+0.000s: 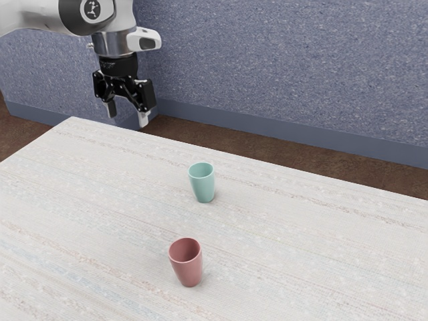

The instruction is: Place the right cup onto the left cup

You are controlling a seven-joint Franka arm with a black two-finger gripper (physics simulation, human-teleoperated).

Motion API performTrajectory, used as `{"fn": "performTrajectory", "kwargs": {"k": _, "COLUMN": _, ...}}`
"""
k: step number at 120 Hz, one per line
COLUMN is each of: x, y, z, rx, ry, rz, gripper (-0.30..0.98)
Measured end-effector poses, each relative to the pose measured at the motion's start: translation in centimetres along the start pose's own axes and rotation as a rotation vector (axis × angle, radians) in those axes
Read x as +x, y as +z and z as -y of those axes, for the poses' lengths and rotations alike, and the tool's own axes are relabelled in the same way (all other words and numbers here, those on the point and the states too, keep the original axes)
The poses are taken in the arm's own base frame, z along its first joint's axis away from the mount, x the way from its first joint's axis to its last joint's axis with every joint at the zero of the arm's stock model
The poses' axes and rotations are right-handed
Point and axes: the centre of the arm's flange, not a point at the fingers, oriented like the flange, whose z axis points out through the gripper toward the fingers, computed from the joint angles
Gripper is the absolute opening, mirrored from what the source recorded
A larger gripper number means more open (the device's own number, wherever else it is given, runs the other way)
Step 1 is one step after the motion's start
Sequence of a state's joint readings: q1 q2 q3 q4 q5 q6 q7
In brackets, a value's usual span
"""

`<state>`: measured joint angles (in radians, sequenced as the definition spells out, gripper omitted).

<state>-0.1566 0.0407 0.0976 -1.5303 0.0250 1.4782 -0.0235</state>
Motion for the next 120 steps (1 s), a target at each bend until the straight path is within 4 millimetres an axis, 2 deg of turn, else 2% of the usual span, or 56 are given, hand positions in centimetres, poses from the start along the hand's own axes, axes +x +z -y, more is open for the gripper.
{"fn": "performTrajectory", "kwargs": {"k": 24, "x": 0.1, "y": 0.1, "z": -0.5, "rx": -0.001, "ry": 0.01, "rz": -0.002, "gripper": 0.69}}
{"fn": "performTrajectory", "kwargs": {"k": 34, "x": 0.5, "y": 0.8, "z": -0.9, "rx": 0.0, "ry": 0.016, "rz": 0.004, "gripper": 0.69}}
{"fn": "performTrajectory", "kwargs": {"k": 61, "x": 1.8, "y": 7.3, "z": -3.3, "rx": 0.006, "ry": 0.061, "rz": 0.053, "gripper": 0.69}}
{"fn": "performTrajectory", "kwargs": {"k": 78, "x": 2.9, "y": 10.9, "z": -3.5, "rx": 0.007, "ry": 0.068, "rz": 0.062, "gripper": 0.69}}
{"fn": "performTrajectory", "kwargs": {"k": 101, "x": 3.3, "y": 15.3, "z": -3.8, "rx": -0.001, "ry": 0.076, "rz": 0.068, "gripper": 0.69}}
{"fn": "performTrajectory", "kwargs": {"k": 120, "x": 3.1, "y": 17.9, "z": -4.3, "rx": -0.015, "ry": 0.079, "rz": 0.059, "gripper": 0.69}}
